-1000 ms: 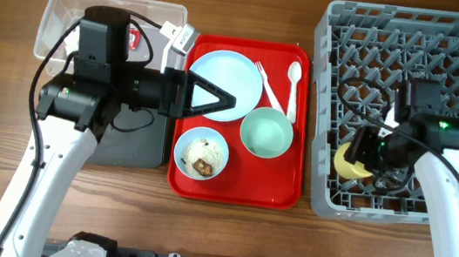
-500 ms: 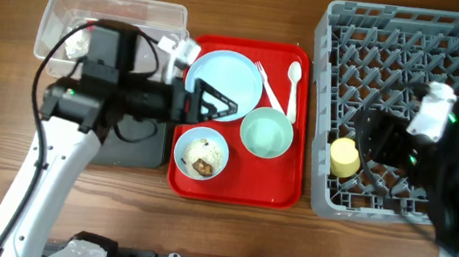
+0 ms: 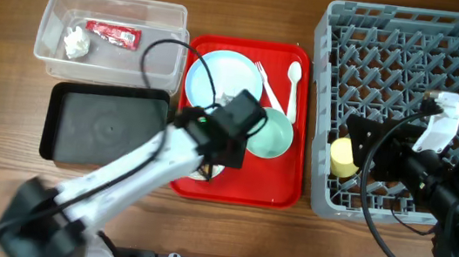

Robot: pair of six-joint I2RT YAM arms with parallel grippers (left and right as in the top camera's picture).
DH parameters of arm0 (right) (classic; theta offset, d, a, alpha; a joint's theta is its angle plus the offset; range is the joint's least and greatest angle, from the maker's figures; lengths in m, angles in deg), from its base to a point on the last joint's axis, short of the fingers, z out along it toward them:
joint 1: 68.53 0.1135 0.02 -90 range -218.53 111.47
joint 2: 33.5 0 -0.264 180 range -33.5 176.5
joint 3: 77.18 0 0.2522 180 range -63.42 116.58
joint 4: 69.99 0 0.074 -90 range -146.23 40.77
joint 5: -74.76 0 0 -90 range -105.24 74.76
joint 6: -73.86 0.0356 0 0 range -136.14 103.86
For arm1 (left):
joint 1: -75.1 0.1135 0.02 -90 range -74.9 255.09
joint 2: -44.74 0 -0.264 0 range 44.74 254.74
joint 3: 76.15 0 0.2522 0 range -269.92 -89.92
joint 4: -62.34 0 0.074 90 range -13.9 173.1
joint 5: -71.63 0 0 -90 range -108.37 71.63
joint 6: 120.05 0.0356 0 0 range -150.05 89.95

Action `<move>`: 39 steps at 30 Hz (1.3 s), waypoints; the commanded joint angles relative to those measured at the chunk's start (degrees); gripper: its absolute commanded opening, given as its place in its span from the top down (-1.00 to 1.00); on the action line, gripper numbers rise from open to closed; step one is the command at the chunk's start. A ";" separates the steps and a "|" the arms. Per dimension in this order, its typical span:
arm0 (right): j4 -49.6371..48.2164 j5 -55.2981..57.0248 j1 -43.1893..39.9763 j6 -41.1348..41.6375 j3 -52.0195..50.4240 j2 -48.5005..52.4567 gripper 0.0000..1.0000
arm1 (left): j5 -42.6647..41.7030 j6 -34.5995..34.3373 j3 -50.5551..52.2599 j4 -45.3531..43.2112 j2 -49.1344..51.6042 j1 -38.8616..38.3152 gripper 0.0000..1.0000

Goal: Sort waste into correct bins and load items into the dishwasher rack
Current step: 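Grasp the light-blue bowl of rice with the left gripper, then tip the bowl over the black tray to dump the rice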

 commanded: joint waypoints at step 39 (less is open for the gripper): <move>-2.01 -1.29 -0.13 -0.31 0.59 0.11 -0.57 | -68.19 24.28 6.64 1.14 -4.92 55.36 0.92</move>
